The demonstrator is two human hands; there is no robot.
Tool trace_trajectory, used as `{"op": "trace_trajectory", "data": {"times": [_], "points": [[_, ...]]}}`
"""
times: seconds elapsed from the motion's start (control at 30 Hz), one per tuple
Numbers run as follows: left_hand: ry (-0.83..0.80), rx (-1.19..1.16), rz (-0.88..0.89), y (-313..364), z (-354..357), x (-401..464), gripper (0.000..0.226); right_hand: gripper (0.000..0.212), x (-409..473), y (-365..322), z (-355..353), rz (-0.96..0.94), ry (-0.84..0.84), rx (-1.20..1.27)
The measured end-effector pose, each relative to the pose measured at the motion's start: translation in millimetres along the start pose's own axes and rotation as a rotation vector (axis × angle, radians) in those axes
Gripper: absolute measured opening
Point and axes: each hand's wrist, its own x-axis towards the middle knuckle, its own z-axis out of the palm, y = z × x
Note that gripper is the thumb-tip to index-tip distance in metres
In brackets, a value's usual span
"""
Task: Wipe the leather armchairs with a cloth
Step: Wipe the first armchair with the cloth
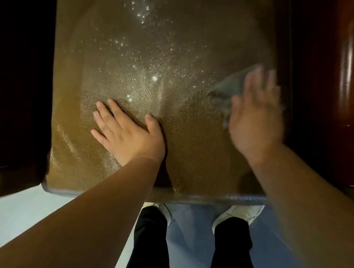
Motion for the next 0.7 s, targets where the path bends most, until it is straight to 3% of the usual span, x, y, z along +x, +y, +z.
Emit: {"op": "trace_trajectory", "data": {"times": [0.07, 0.1, 0.27, 0.33, 0.4, 0.53, 0.6, 0.7], "points": [[0.017, -0.001, 0.013, 0.2, 1.1, 0.6, 0.09, 0.067, 12.9, -9.4, -9.6, 0.246, 0.002, 0.185], [0.018, -0.002, 0.016, 1.0, 0.6, 1.2, 0.09, 0.067, 9.5, -21.3, -9.5, 0.241, 0.009, 0.19], [0.0, 0.004, 0.025, 1.4, -3.4, 0.6, 0.091, 0.072, -46.6, -53.6, 7.1, -0.315, -0.126, 0.062], [0.005, 0.008, 0.028, 0.9, -2.5, -0.2, 0.091, 0.079, -45.7, -31.4, 10.0, -0.41, -0.184, -0.004], [0.017, 0.022, 0.031, 0.0, 0.3, -0.5, 0.091, 0.083, -28.4, -8.8, 7.0, -0.27, -0.149, -0.021], [0.036, 0.029, 0.042, -0.8, 3.3, -0.4, 0.09, 0.096, 20.6, 7.5, -9.8, 0.3, -0.157, 0.173], [0.035, 0.023, 0.041, -0.1, 1.5, 0.8, 0.09, 0.096, 18.6, -11.6, -12.2, 0.318, -0.163, 0.163], [0.024, 0.014, 0.047, 0.1, -0.9, 1.3, 0.09, 0.089, -27.5, -37.6, -5.2, -0.003, -0.154, 0.018]]}}
